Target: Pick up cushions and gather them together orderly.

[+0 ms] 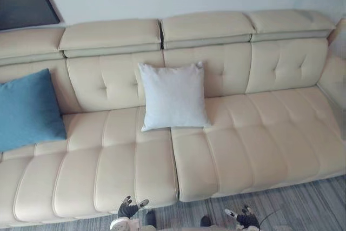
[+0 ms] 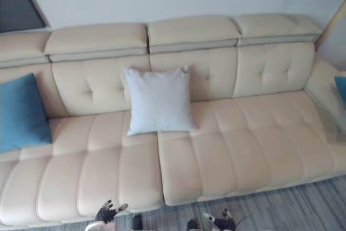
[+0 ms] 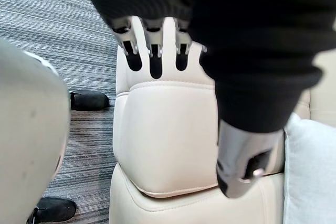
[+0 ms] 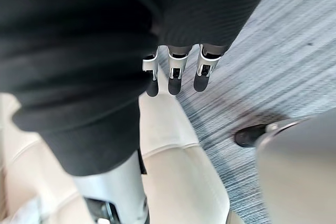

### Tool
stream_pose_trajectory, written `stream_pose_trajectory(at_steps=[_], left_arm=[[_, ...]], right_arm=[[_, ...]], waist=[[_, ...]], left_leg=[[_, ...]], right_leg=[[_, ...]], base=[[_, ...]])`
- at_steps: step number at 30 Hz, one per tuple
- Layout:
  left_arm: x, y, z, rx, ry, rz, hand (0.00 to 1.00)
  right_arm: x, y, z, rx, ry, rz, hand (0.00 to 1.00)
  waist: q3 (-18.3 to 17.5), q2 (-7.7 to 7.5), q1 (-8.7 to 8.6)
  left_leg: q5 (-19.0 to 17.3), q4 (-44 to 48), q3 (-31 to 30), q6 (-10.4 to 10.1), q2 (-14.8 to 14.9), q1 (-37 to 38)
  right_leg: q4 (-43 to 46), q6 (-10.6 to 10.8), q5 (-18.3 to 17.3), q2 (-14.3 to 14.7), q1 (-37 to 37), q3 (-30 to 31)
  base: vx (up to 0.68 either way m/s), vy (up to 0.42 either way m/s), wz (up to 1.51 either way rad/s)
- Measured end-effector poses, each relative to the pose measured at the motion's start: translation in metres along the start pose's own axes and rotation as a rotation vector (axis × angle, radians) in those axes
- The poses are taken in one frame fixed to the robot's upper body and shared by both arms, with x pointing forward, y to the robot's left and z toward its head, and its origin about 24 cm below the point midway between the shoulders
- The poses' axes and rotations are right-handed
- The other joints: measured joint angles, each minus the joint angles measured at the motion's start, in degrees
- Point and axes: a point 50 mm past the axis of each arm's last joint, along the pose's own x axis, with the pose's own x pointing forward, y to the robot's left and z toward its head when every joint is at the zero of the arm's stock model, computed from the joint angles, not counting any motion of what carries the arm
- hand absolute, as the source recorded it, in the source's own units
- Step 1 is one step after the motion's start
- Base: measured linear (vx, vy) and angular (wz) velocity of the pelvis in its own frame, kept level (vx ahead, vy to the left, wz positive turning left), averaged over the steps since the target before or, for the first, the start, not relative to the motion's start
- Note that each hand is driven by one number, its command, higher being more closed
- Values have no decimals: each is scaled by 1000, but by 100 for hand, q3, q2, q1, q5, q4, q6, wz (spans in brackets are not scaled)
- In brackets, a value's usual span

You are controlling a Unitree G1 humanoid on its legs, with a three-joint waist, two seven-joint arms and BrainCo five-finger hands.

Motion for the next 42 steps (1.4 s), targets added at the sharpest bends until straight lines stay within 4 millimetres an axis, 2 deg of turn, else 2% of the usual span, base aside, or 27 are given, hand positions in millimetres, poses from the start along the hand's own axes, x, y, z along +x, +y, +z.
stream_pose_trajectory(at_steps=[3, 9, 13, 14, 16, 18, 19, 20, 21, 22, 23, 24, 25, 26, 27, 28, 29, 30, 31, 32, 34, 35, 37, 39, 40, 42], left_arm=[[-1, 2, -5, 38, 21, -2, 0], [0, 0, -3, 73, 15, -13, 0], [5, -1, 11, 86, -20, -17, 0], [8, -4, 21, 106, -48, -25, 0], [12, -9, 40, 122, -99, -36, 0], [13, -14, 57, 128, -162, -47, 0], [13, -15, 59, 123, -174, -49, 0], [13, -18, 66, 115, -199, -55, 0], [13, -18, 74, 106, -226, -50, 0], [13, -16, 78, 101, -241, -42, 0], [14, -13, 84, 91, -259, -28, 0], [14, -15, 85, 75, -261, -30, 0], [12, -23, 71, 37, -217, -42, 0], [11, -25, 70, 24, -213, -45, 0], [11, -25, 70, 26, -206, -41, 0], [12, -27, 72, 31, -211, -41, 0], [11, -29, 72, 39, -211, -47, 0], [11, -31, 70, 41, -206, -55, 0], [11, -34, 69, 45, -200, -64, 0], [10, -40, 65, 54, -189, -82, 0], [8, -42, 57, 58, -169, -91, 0], [8, -42, 59, 64, -176, -93, 0], [8, -42, 57, 65, -171, -92, 0], [8, -41, 56, 67, -167, -90, 0], [8, -41, 56, 68, -163, -90, 0], [8, -40, 51, 70, -144, -89, 0]], right_arm=[[1, -2, -2, 3, 23, -6, 0], [4, 3, 0, 0, 39, 4, 0], [10, 19, 22, -18, -19, 44, 0], [11, 27, 30, -34, -42, 67, 0], [9, 39, 37, -24, -76, 89, 0], [6, 52, 40, -18, -99, 118, 0], [6, 55, 41, -20, -104, 124, 0], [5, 61, 47, -16, -122, 138, 0], [4, 64, 46, -13, -124, 145, 0], [3, 64, 43, -17, -116, 146, 0], [4, 64, 45, -18, -123, 145, 0], [4, 65, 47, -19, -129, 147, 0], [7, 57, 52, -27, -142, 120, 0], [8, 56, 55, -38, -146, 116, 0], [8, 59, 56, -45, -152, 126, 0], [8, 64, 64, -54, -174, 136, 0], [9, 67, 73, -65, -199, 144, 0], [10, 71, 83, -68, -229, 149, 0], [10, 71, 87, -67, -240, 148, 0], [11, 69, 88, -72, -242, 140, 0], [13, 62, 80, -79, -210, 118, 0], [13, 56, 71, -81, -178, 98, 0], [15, 45, 63, -70, -137, 59, 0], [15, 37, 58, -64, -122, 38, 0], [15, 36, 56, -58, -116, 36, 0], [14, 33, 49, -49, -99, 34, 0]], waist=[[-17, -1, -16], [32, -49, -63], [198, -146, 28], [282, -168, 49], [444, -329, 73], [493, -480, 71], [499, -458, 97], [557, -372, 113], [550, -379, 132], [534, -428, 140], [517, -526, 148], [504, -513, 166], [352, -304, 281], [392, -372, 394], [415, -450, 414], [416, -523, 495], [471, -410, 509], [568, -215, 513], [620, -126, 509], [693, 18, 487], [710, 76, 454], [722, 11, 441], [722, 7, 371], [706, -17, 320], [705, -14, 304], [681, 33, 221]], left_leg=[[-18, 5, -40, -2, -13, 120], [-52, 32, 30, -10, -28, 241], [-55, 39, 460, -13, 13, 54], [-62, 103, 558, -8, 28, -69], [-142, 353, 661, 18, 71, -344], [-309, 888, 743, 107, 199, -634], [-358, 1014, 807, 157, 308, -724], [-429, 1229, 803, 163, 471, -837], [-441, 1404, 769, 159, 555, -897], [-444, 1524, 742, 163, 572, -926], [-468, 1837, 751, 146, 549, -1097], [-500, 1948, 817, 152, 535, -1205], [-415, 1644, 843, 293, 488, -1220], [-315, 1579, 1096, 271, 470, -1107], [-302, 1767, 1121, 310, 420, -1206], [-335, 2095, 1123, 313, 514, -1444], [-346, 2220, 1103, 290, 632, -1519], [-321, 2340, 1083, 242, 806, -1585], [-280, 2337, 1052, 183, 879, -1576], [-112, 2229, 958, 76, 954, -1538], [370, 1618, 843, 8, 875, -1309], [375, 1504, 572, -93, 775, -1303], [29, 1855, 224, 17, 589, -1322], [-783, 2779, -35, 86, 407, -1367], [-1031, 3031, -77, 89, 391, -1340], [-1735, 3328, -296, -24, 360, -1125]], right_leg=[[-30, 24, 19, -1, 148, 8], [-21, 9, 29, -4, 233, 119], [156, 13, 148, 34, -250, 466], [185, 47, 207, 44, -400, 537], [185, 46, 285, 36, -595, 568], [62, 270, 426, 7, -644, 602], [37, 456, 327, 5, -625, 559], [1082, 112, -32, -55, -860, 56], [2194, -16, -358, -190, -964, -224], [2704, 63, -482, -326, -988, -302], [2921, 191, -415, -356, -1115, -378], [2862, 238, -374, -360, -1123, -460], [2176, 351, -514, -149, -725, -336], [2885, 382, -863, -276, -681, -310], [3004, 351, -1047, -367, -467, -294], [2377, 222, -1295, -229, -141, -347], [2061, 216, -1292, -124, -17, -426], [1669, 130, -1239, 78, 172, -471], [1505, 91, -1216, 168, 264, -478], [1383, -37, -1141, 289, 344, -522], [1361, -182, -1056, 319, 310, -642], [1354, -376, -1069, 245, 214, -756], [1400, -447, -1021, 129, 73, -785], [1375, -373, -832, -67, -111, -726], [1373, -324, -783, -107, -155, -693], [1371, -163, -662, -165, -241, -597]], base=[[91, -6, 1], [62, 7, -6], [-46, 19, -53], [-84, 2, -38], [-107, -9, -17], [-78, -6, -21], [-88, -18, -27], [-69, -44, -10], [-35, -56, 9], [-13, -63, 27], [-39, -48, 21], [-153, 7, 7], [-190, 80, -21], [-170, 62, -17], [-181, -103, -20], [-156, -183, -9], [-258, -193, -25], [-221, -93, -19], [-308, -107, -12], [-314, -113, 5], [-304, -86, 19], [-268, -22, 23], [-279, 67, 13], [-220, 167, -5], [-131, 160, -9], [-110, 263, -12]])
